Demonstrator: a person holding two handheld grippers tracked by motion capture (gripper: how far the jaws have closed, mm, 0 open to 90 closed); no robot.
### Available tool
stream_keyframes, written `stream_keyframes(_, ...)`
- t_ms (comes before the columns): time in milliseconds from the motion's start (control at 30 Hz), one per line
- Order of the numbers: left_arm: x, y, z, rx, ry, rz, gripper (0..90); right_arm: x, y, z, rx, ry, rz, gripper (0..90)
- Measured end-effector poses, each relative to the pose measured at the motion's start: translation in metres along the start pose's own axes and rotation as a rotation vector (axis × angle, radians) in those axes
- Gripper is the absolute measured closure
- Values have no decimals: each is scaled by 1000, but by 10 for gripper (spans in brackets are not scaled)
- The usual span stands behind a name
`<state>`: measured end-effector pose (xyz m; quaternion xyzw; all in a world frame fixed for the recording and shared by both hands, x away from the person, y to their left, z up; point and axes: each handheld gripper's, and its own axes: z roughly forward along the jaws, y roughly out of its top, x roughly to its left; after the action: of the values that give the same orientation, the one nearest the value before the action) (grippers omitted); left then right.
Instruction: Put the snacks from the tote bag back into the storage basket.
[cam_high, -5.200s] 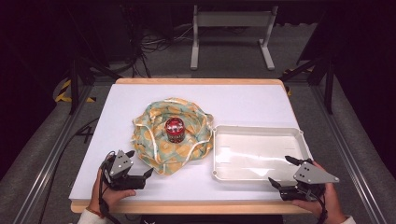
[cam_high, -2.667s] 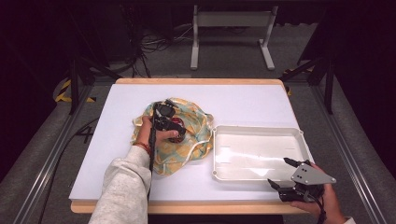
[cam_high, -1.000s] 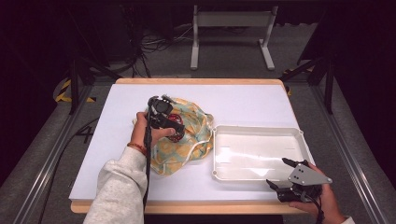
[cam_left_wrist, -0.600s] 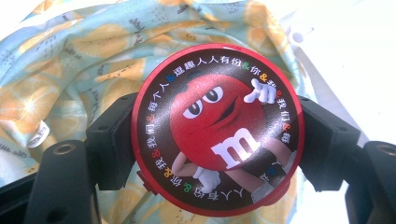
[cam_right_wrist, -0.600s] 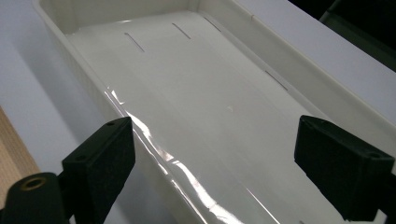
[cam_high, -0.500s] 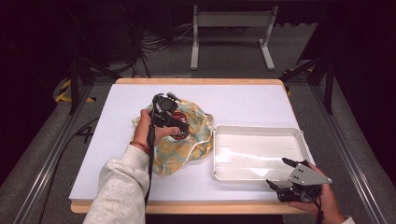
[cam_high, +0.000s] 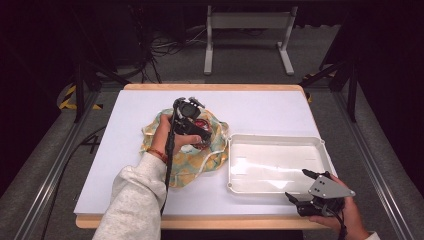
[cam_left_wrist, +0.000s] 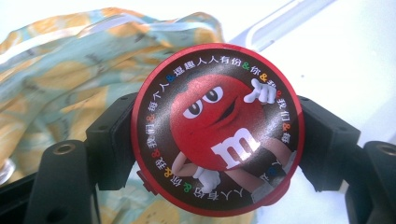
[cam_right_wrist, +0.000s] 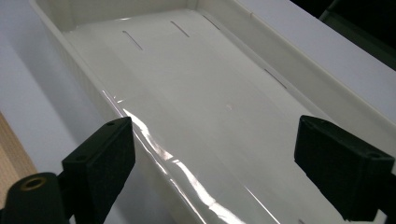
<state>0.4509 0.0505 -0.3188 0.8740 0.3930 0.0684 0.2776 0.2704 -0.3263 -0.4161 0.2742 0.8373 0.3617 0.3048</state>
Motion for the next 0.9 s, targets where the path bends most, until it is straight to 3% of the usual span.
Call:
stream_keyframes(400, -32, 12, 6, 8, -50, 83, 253, 0, 0, 0, -1, 2, 1, 128)
stream_keyframes(900, -61, 23, 20, 17, -102, 139, 253, 0, 0, -1, -2, -1, 2, 126)
